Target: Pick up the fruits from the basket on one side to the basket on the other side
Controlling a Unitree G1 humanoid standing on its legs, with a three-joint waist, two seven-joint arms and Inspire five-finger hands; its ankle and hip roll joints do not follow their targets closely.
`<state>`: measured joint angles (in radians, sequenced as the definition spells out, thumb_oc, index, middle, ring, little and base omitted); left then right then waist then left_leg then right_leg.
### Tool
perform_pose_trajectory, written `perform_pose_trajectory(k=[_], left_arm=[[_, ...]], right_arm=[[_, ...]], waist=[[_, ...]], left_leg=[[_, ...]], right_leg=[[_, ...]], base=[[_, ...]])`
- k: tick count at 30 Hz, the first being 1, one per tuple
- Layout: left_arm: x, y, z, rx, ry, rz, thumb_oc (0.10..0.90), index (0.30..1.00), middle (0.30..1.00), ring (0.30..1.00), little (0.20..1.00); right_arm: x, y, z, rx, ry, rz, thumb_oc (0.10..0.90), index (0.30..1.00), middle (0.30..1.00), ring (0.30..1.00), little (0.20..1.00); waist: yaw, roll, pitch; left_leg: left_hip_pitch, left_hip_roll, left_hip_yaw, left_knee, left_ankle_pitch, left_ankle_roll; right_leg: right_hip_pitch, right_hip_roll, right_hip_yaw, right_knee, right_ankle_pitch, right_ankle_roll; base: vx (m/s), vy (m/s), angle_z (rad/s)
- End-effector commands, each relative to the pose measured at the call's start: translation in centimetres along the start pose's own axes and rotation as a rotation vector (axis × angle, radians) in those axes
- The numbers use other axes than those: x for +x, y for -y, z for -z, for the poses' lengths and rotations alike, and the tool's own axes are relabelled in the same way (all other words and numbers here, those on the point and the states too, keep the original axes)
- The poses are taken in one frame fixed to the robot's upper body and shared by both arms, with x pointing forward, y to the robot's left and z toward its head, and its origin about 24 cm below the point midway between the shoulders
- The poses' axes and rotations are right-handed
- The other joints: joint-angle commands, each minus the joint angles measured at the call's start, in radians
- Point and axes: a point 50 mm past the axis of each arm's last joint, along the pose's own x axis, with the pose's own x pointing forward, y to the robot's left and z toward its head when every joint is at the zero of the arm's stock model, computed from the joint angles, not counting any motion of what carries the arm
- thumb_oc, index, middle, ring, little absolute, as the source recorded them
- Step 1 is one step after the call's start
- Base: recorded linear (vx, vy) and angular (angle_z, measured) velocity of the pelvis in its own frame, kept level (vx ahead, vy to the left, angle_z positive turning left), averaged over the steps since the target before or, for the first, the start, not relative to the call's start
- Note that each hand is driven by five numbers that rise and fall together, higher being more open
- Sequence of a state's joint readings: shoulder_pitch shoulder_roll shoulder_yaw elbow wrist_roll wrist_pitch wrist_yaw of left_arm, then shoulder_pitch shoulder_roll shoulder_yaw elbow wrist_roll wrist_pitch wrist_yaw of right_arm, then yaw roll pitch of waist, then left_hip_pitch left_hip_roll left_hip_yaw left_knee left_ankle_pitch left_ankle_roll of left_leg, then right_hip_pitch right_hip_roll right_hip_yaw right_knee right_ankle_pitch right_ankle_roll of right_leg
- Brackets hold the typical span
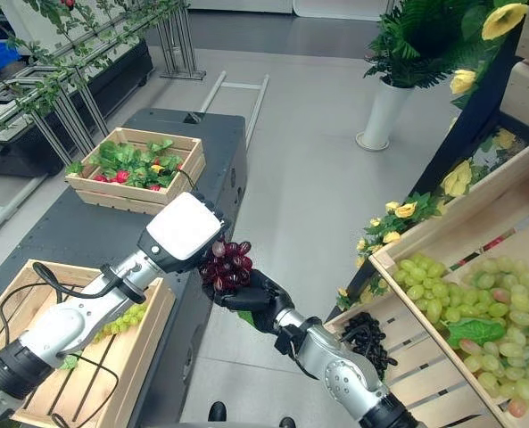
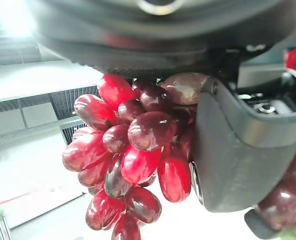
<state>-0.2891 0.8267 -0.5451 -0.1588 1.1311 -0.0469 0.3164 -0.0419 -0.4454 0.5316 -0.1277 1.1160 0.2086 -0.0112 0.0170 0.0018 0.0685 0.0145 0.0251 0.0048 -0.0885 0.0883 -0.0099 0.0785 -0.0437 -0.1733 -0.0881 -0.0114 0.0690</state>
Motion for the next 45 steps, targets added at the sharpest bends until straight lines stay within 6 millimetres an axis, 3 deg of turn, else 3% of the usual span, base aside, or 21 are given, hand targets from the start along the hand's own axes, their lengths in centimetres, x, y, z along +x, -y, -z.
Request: perform_pose_trajectory(k=[1,18,19,20,22,24,31,39,42,43,45], left_arm=[[1.1,-1.4,-0.5,-0.068,-0.008,-0.115,0.4,0.3,0.3,0.3,0.3],[-0.3,-0.6,1.0,-0.172,-0.123,-0.064,0.4,0.3,0.3,0.3,0.3],[-0.4,-0.5,1.1,-0.173,-0.132,-0.063,0.416,0.324,0.324,0.324,0.324],[-0.7,-0.4,1.5,-0.181,-0.166,-0.062,0.533,0.5,0.5,0.5,0.5],[-0.9,-0.3,1.9,-0.186,-0.193,-0.069,0.598,0.596,0.596,0.596,0.596],[-1.3,-0.2,2.3,-0.192,-0.224,-0.078,0.8,0.9,0.9,0.9,0.9],[-2.4,-0.9,4.4,-0.227,-0.346,-0.229,0.8,0.9,0.9,0.9,0.9],[-2.9,-1.6,5.5,-0.242,-0.406,-0.303,0.8,0.9,0.9,0.9,0.9],[-3.3,-1.5,6.1,-0.314,-0.458,-0.312,0.8,0.9,0.9,0.9,0.9],[-3.8,-1.2,6.6,-0.448,-0.523,-0.326,0.8,0.9,0.9,0.9,0.9],[-4.2,-0.9,6.7,-0.521,-0.561,-0.345,0.8,0.9,0.9,0.9,0.9]], right_arm=[[0.7,-4.5,-5.8,0.117,0.385,-0.21,0.4,0.3,0.3,0.3,0.3],[-0.2,-3.5,-7.1,0.079,0.507,-0.14,0.4,0.3,0.3,0.3,0.3],[-0.3,-3.4,-7.2,0.07,0.519,-0.127,0.4,0.3,0.3,0.3,0.3],[-0.7,-3.0,-7.6,0.034,0.554,-0.093,0.4,0.3,0.3,0.3,0.3],[-0.9,-2.7,-7.9,-0.005,0.586,-0.067,0.4,0.3,0.3,0.3,0.3],[-1.4,-2.4,-8.5,-0.064,0.633,-0.033,0.4,0.3,0.3,0.3,0.3],[-3.9,-2.5,-12.2,-0.279,0.932,0.027,0.4,0.3,0.3,0.3,0.3],[-6.0,-2.2,-14.0,-0.306,1.115,0.064,0.4,0.3,0.3,0.3,0.3],[-6.6,-2.0,-14.5,-0.318,1.157,0.075,0.4,0.3,0.3,0.3,0.3],[-6.9,-1.8,-14.5,-0.319,1.166,0.092,0.4,0.3,0.3,0.3,0.3],[-7.0,-1.6,-14.5,-0.321,1.168,0.101,0.4,0.3,0.3,0.3,0.3]], waist=[[-0.003,-0.024,-0.082],[0.0,-0.02,-0.08],[-0.001,-0.02,-0.08],[-0.002,-0.019,-0.081],[-0.002,-0.018,-0.08],[-0.003,-0.017,-0.079],[-0.005,-0.012,-0.078],[-0.009,-0.006,-0.083],[-0.012,-0.004,-0.083],[-0.013,-0.003,-0.082],[-0.013,-0.003,-0.079]], left_leg=[[-0.013,-0.022,0.024,0.001,-0.061,0.038],[-0.012,-0.021,0.027,0.001,-0.062,0.038],[-0.012,-0.021,0.028,0.001,-0.062,0.038],[-0.012,-0.02,0.03,0.001,-0.062,0.039],[-0.013,-0.019,0.031,0.001,-0.062,0.039],[-0.014,-0.019,0.032,0.001,-0.063,0.039],[-0.013,-0.014,0.035,0.001,-0.067,0.037],[-0.019,-0.008,0.038,0.001,-0.069,0.031],[-0.021,-0.005,0.039,0.001,-0.069,0.029],[-0.021,-0.001,0.039,0.001,-0.066,0.026],[-0.022,0.001,0.04,0.001,-0.064,0.025]], right_leg=[[-0.056,-0.029,-0.001,0.001,0.059,0.014],[-0.059,-0.025,0.005,0.001,0.06,0.011],[-0.059,-0.025,0.006,0.001,0.06,0.011],[-0.06,-0.024,0.008,0.001,0.061,0.01],[-0.062,-0.023,0.011,0.001,0.061,0.01],[-0.063,-0.021,0.014,0.001,0.061,0.008],[-0.07,-0.011,0.037,0.001,0.063,0.002],[-0.079,-0.001,0.059,0.001,0.063,-0.002],[-0.082,0.004,0.066,0.001,0.063,-0.004],[-0.083,0.007,0.07,0.001,0.063,-0.006],[-0.083,0.009,0.072,0.001,0.064,-0.007]], base=[[0.0,0.0,0.0],[0.0,0.0,0.0],[0.0,0.0,0.0],[0.0,0.0,0.0],[-0.02,0.001,-0.06],[-0.03,0.001,-0.07],[-0.03,0.0,-0.09],[-0.04,-0.014,-0.1],[-0.04,-0.032,-0.07],[-0.03,-0.035,-0.11],[-0.04,-0.04,-0.13]])
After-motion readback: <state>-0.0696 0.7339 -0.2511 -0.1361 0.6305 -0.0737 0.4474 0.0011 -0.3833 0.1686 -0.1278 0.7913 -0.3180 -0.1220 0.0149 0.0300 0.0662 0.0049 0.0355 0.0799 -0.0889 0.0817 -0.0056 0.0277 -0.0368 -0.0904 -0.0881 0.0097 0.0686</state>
